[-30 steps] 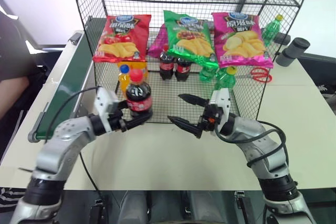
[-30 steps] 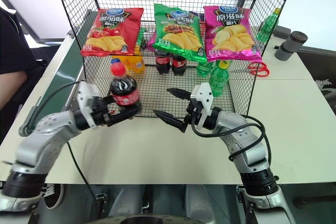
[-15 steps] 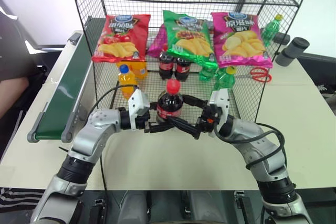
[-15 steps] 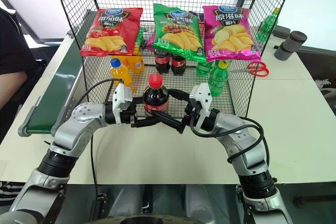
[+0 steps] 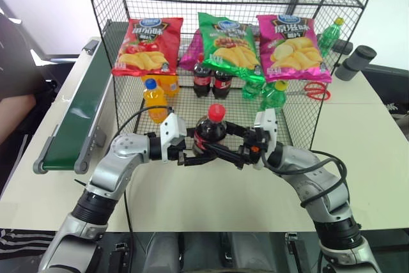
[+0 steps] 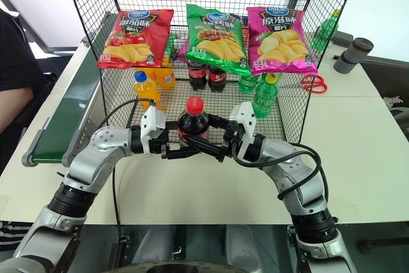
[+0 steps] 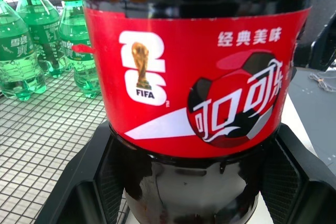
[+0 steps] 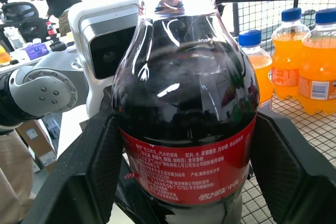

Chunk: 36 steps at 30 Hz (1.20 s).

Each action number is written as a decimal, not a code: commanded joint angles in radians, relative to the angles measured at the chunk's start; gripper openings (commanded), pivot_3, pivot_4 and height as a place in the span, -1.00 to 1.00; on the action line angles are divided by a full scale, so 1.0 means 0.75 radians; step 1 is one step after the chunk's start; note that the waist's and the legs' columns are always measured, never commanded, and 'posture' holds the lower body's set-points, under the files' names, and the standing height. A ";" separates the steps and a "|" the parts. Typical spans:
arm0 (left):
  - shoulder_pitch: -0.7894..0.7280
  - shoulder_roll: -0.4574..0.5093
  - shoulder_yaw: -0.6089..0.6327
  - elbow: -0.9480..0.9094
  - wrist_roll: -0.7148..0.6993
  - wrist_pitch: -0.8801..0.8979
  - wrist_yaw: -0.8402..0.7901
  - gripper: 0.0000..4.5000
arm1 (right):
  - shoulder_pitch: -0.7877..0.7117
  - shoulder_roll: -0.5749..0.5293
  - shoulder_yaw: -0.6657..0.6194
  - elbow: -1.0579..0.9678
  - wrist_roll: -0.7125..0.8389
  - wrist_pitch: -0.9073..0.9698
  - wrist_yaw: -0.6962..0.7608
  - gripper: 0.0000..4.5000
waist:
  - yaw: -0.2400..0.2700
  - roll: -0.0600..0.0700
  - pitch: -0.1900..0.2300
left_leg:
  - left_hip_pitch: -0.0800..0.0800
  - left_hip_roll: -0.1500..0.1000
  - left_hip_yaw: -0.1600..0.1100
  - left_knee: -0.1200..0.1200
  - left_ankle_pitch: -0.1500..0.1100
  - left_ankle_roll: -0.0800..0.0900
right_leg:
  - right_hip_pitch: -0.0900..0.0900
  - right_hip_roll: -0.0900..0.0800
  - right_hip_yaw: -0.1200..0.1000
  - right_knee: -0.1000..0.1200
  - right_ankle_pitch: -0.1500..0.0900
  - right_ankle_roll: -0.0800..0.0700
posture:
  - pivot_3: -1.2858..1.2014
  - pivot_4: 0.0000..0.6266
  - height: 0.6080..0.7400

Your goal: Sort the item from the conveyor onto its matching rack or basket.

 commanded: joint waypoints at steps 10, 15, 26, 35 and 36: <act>0.082 0.050 0.158 -0.054 0.024 -0.055 0.114 0.98 | -0.029 0.049 -0.034 0.027 -0.111 -0.141 -0.081 0.29 | -0.006 0.000 0.000 | 0.000 0.000 0.000 0.000 0.000 0.000 | 0.000 0.001 0.001 0.000 0.000 0.000 | 0.03 -0.52 1.00; 0.264 0.093 0.336 -0.096 0.014 -0.052 0.248 0.98 | -0.040 0.098 -0.045 0.183 -0.217 -0.285 -0.143 0.29 | -0.004 0.000 0.000 | 0.000 0.002 0.000 0.000 0.000 0.000 | -0.001 0.001 0.002 0.001 0.000 0.000 | 0.03 -0.52 1.00; 0.510 -0.005 0.478 -0.216 -0.003 -0.156 0.436 0.98 | -0.311 0.305 -0.076 0.908 -0.521 -0.769 -0.383 0.29 | -0.008 0.001 0.000 | 0.001 -0.001 0.002 0.000 0.000 0.000 | -0.001 -0.009 0.001 0.003 0.000 0.000 | 0.03 -0.52 1.00; 0.557 -0.036 0.500 -0.310 -0.072 -0.175 0.452 0.98 | -0.520 0.405 -0.115 1.369 -0.589 -1.019 -0.466 0.29 | -0.012 0.002 0.001 | 0.001 -0.001 0.003 -0.001 0.000 -0.001 | -0.002 -0.009 0.001 0.004 0.000 0.000 | 0.03 -0.52 1.00; 0.557 -0.033 0.499 -0.316 -0.078 -0.172 0.450 0.98 | -0.551 0.412 -0.120 1.430 -0.600 -1.046 -0.482 0.29 | -0.013 0.002 0.000 | 0.001 -0.001 0.003 -0.001 0.000 -0.001 | -0.002 -0.009 0.001 0.004 0.000 0.000 | 0.03 -0.52 1.00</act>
